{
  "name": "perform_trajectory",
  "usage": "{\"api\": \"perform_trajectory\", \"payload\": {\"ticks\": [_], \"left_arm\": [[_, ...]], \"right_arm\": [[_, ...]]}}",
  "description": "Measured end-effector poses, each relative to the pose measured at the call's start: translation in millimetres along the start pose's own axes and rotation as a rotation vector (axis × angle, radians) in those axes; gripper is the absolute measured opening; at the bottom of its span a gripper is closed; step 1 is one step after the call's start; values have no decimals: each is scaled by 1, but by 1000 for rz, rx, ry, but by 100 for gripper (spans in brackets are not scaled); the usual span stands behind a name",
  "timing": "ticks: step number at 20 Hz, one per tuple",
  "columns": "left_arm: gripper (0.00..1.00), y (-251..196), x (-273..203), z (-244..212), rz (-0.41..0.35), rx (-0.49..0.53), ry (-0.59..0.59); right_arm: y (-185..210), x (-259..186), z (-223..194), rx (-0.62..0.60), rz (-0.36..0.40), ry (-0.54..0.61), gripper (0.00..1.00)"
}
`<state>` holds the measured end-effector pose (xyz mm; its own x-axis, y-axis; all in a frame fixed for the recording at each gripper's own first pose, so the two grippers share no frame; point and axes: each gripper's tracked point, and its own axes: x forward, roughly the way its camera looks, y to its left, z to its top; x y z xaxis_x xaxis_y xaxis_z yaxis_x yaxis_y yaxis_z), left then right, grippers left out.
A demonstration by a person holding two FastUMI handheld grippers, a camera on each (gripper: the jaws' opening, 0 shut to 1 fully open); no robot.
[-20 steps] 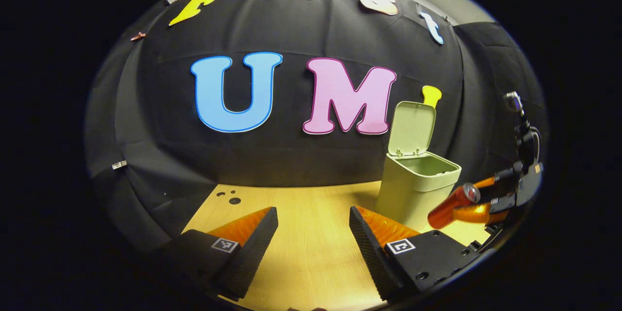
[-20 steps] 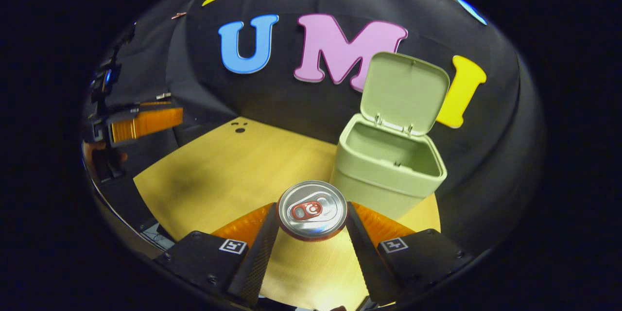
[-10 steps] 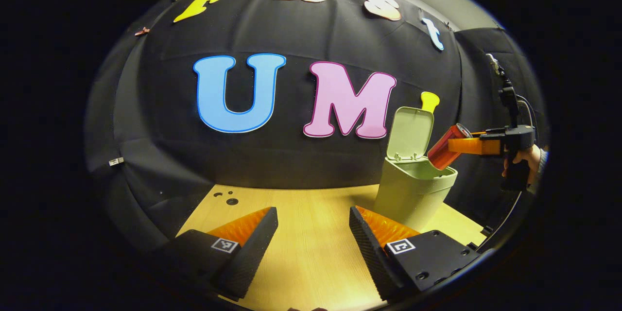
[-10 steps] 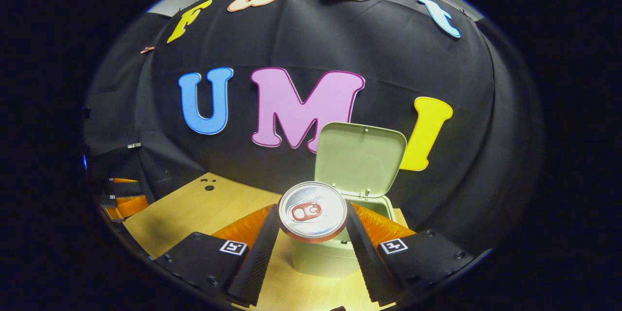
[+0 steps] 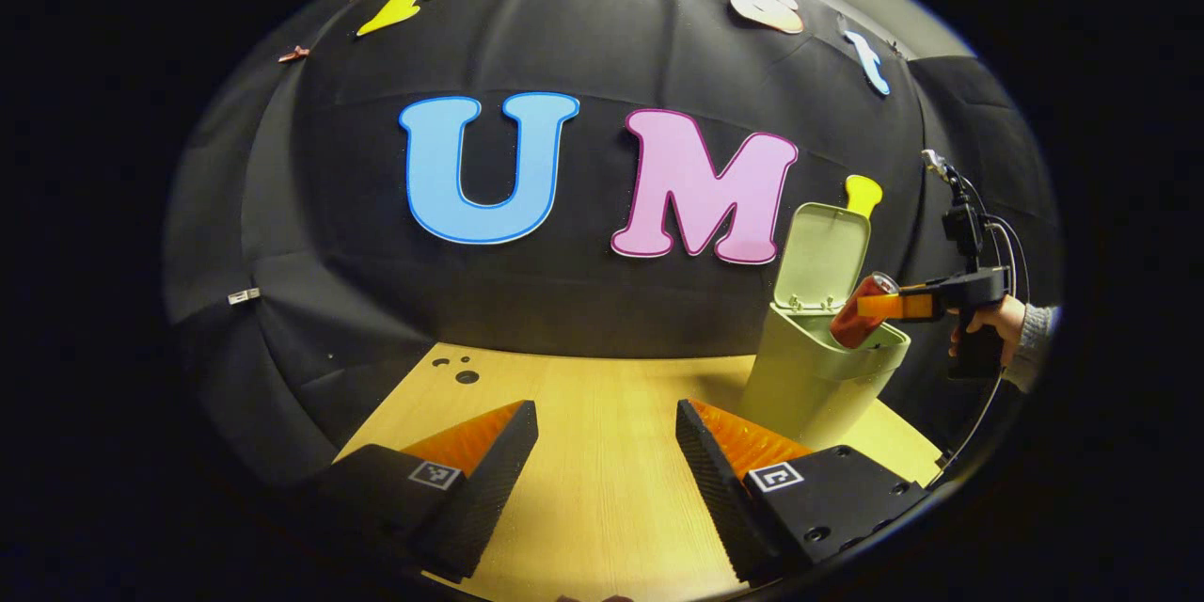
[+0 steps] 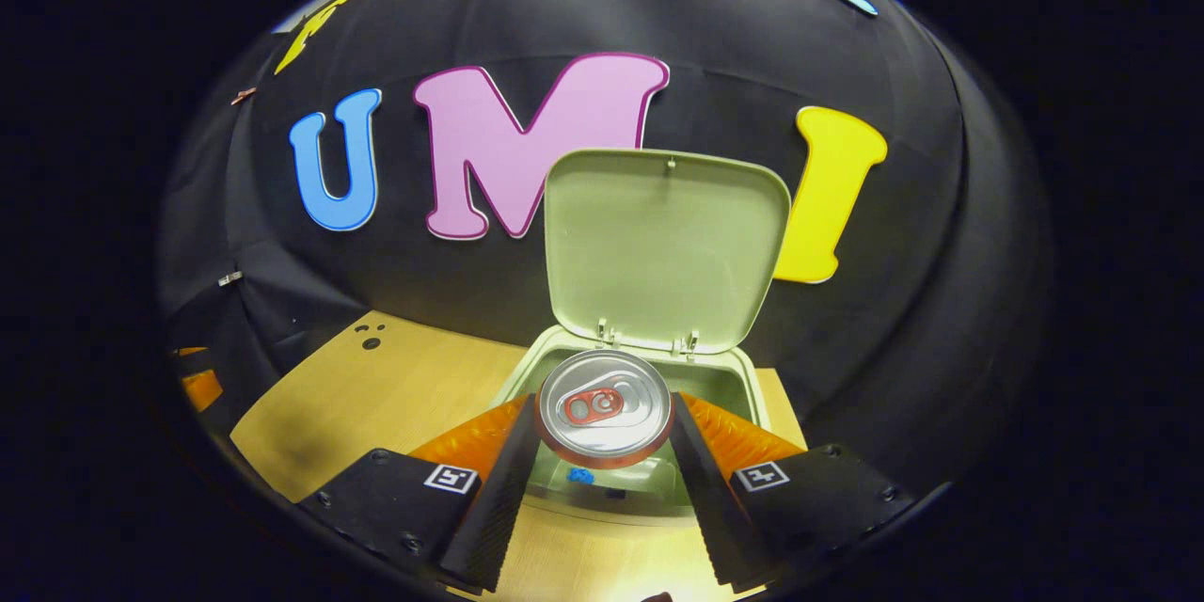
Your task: Press the lid of the desktop garbage bin to open it, pick up the crumpled paper on the desktop and throw it into the bin, then pick up the pop can on the desktop and drop it into the bin, and finally close the garbage bin lid.
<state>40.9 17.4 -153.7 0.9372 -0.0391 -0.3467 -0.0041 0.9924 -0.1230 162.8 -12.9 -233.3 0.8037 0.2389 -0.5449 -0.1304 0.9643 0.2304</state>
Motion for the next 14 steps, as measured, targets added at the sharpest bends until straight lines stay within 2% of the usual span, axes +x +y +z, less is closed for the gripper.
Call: {"api": "perform_trajectory", "payload": {"ticks": [5,9,12,14], "left_arm": [[95,1,12,-1,34,-5,20],[95,2,15,-4,41,-13,33],[95,3,13,-7,43,-15,40],[95,4,11,-8,44,-18,42]], "right_arm": [[8,19,-22,-9,44,71,84],[14,25,-28,-52,51,86,84],[14,19,-24,-36,47,70,82],[17,12,-5,-17,54,7,84]]}}
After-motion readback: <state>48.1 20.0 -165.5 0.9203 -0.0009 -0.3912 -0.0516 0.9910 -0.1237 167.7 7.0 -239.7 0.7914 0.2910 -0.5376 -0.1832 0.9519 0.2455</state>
